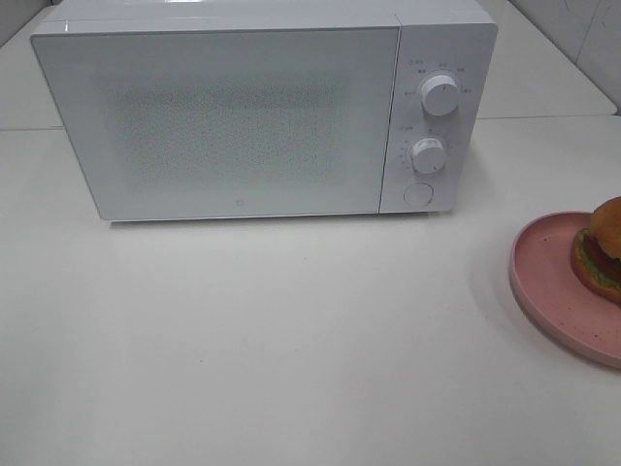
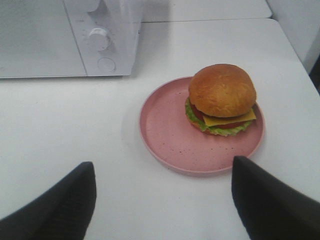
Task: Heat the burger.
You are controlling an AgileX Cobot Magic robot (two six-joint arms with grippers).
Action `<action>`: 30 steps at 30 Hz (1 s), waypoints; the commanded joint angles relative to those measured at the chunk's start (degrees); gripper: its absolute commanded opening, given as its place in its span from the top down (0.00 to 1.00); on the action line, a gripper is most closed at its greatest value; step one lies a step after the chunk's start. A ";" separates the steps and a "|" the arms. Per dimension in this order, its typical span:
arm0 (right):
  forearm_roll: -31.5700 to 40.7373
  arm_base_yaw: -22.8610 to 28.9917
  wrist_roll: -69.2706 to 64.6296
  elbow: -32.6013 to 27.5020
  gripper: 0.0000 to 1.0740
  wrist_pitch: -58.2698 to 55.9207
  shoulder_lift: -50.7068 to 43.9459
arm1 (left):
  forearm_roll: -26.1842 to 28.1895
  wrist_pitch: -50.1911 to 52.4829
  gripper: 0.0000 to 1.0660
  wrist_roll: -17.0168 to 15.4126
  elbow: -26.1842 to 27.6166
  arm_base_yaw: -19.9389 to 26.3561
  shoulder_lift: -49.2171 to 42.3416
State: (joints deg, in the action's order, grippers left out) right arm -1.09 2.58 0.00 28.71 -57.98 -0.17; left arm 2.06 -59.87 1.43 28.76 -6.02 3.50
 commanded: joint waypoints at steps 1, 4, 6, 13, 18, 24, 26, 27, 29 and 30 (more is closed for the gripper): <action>0.23 -3.67 0.00 -0.17 0.34 0.69 -1.49 | 0.29 0.23 1.00 -0.06 -0.06 4.76 -0.40; 0.23 -3.67 0.00 -0.17 0.34 0.69 -1.49 | 0.29 0.23 1.00 -0.06 -0.06 5.84 -0.40; 0.23 -3.67 0.00 -0.17 0.34 0.69 -1.49 | 0.29 0.23 1.00 -0.06 -0.06 5.90 -0.52; 0.23 -3.67 0.00 -0.17 0.34 0.69 -1.49 | 0.29 0.23 1.00 -0.06 -0.06 5.90 -4.13; 0.23 -3.44 0.00 -0.17 0.34 0.69 -1.49 | 0.23 0.23 1.00 -0.06 -0.06 5.90 -5.10; 0.46 -0.11 0.00 -0.17 0.34 0.69 -1.49 | 0.23 0.23 1.00 -0.06 -0.06 5.90 -5.10; 0.46 0.00 0.00 -0.17 0.34 0.69 -1.49 | 0.23 0.23 1.00 -0.06 -0.06 5.90 -5.10; 0.46 -0.06 0.00 -0.17 0.34 0.69 -1.49 | 0.23 0.23 1.00 -0.06 -0.06 5.90 -5.10; 0.46 -0.06 0.00 -0.17 0.34 0.69 -1.49 | 0.23 0.23 1.00 -0.06 -0.06 5.90 -5.10; 0.46 -0.06 0.00 -0.17 0.34 0.69 -1.49 | 0.23 0.23 1.00 -0.06 -0.06 5.90 -5.10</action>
State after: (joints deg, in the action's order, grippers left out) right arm -0.86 2.35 0.00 28.71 -57.98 -0.17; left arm 2.06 -59.93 1.43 28.76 -0.23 -0.23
